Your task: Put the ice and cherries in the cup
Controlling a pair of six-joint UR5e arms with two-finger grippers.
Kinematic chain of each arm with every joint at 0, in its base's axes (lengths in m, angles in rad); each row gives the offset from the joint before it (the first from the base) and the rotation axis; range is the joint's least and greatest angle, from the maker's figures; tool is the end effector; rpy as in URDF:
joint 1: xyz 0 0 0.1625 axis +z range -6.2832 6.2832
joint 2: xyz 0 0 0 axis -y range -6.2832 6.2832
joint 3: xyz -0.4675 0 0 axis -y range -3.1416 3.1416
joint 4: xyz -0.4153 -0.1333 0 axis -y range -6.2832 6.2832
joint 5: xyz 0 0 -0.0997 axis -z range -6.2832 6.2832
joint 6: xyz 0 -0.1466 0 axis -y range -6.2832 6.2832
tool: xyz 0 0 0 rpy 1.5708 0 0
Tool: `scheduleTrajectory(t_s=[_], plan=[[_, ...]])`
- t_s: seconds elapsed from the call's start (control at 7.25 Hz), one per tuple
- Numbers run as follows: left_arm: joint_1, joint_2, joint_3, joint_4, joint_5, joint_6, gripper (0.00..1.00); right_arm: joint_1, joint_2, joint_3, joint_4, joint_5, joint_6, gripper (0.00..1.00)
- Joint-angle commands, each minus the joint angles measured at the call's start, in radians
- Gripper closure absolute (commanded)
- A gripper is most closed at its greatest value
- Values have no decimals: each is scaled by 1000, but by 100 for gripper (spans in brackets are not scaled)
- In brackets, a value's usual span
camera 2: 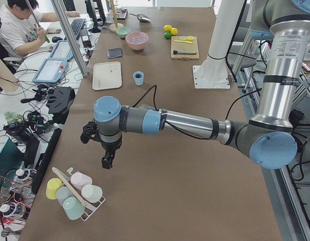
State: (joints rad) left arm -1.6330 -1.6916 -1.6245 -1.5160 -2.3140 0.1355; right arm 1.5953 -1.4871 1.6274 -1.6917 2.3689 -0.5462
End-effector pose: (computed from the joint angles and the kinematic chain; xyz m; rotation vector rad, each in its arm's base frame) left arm -0.0699 -0.5740 0.6498 0.1869 0.7278 0.1143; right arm 0.0418 -0.5511 0.6707 0.2450 -0.7692 -0.5012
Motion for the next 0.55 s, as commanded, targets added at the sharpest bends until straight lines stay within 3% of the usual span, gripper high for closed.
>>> scheduleTrajectory(t_s=[0.0,0.41], plan=[[-11,58,-35,-41,-4,-7,2,0,-10,-6,-12,0,9,1],[-19,111,-26,-246,4,-23,2,0,-50,-24,1,-5,6,1]])
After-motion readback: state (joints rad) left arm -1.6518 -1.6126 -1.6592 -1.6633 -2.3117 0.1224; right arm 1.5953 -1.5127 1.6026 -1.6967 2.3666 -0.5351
